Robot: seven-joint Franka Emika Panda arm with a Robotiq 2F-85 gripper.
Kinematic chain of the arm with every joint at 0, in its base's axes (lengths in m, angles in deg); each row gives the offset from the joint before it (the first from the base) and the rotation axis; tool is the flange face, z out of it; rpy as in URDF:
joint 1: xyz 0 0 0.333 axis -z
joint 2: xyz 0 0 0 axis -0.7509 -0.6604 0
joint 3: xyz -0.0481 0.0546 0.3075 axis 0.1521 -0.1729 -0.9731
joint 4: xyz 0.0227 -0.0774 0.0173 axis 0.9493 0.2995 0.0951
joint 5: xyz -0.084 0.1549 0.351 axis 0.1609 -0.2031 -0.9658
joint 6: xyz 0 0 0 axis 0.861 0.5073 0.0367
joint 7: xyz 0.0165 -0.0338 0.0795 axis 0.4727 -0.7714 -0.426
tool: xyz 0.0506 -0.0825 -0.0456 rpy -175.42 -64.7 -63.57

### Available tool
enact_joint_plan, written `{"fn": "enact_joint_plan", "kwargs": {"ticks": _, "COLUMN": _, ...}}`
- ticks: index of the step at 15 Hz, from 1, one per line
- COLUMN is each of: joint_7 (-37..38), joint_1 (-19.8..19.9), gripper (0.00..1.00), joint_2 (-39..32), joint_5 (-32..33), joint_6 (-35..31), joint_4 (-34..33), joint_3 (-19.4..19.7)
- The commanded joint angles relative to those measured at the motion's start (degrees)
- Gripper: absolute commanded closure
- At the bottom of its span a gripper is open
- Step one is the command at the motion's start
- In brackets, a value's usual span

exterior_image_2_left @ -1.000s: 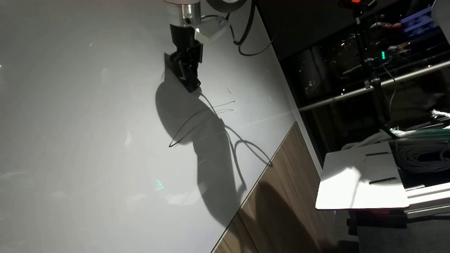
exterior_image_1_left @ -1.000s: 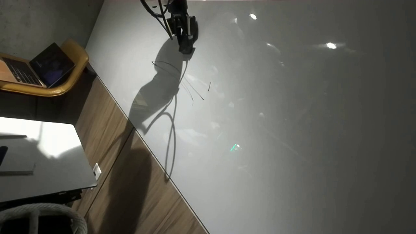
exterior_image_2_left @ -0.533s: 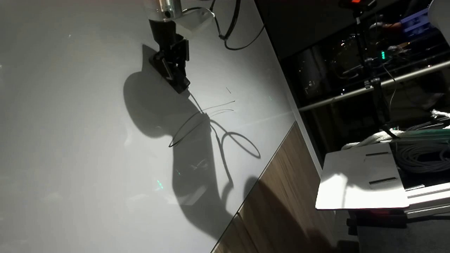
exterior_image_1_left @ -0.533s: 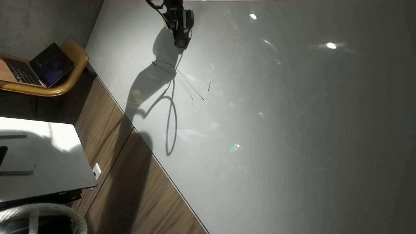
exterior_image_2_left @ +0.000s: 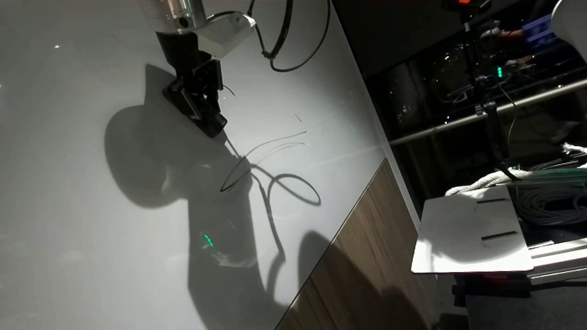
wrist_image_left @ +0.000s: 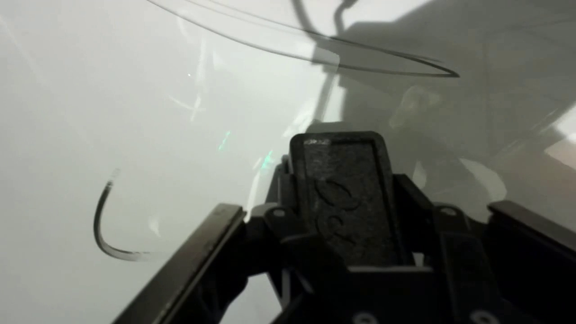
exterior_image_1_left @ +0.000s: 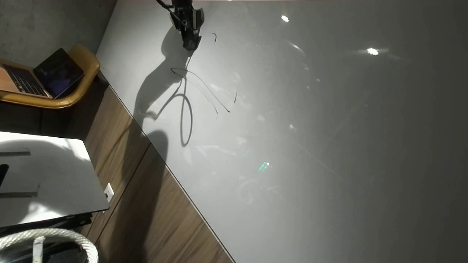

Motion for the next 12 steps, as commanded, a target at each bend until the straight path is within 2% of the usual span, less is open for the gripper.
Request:
{"fn": "enact_joint_plan", "kwargs": {"ticks": 1, "joint_7": -1.8, "joint_1": -0.6, "gripper": 0.70, "joint_2": -4.7, "joint_5": 2.3, "joint_6": -1.1, "joint_4": -5.7, "joint_3": 1.5}}
{"fn": "enact_joint_plan", "kwargs": {"ticks": 12, "joint_7": -5.2, "joint_1": 5.8, "gripper": 0.70, "joint_2": 5.0, "joint_5": -2.0, "joint_6": -2.1, "joint_4": 2.3, "joint_3": 6.8}}
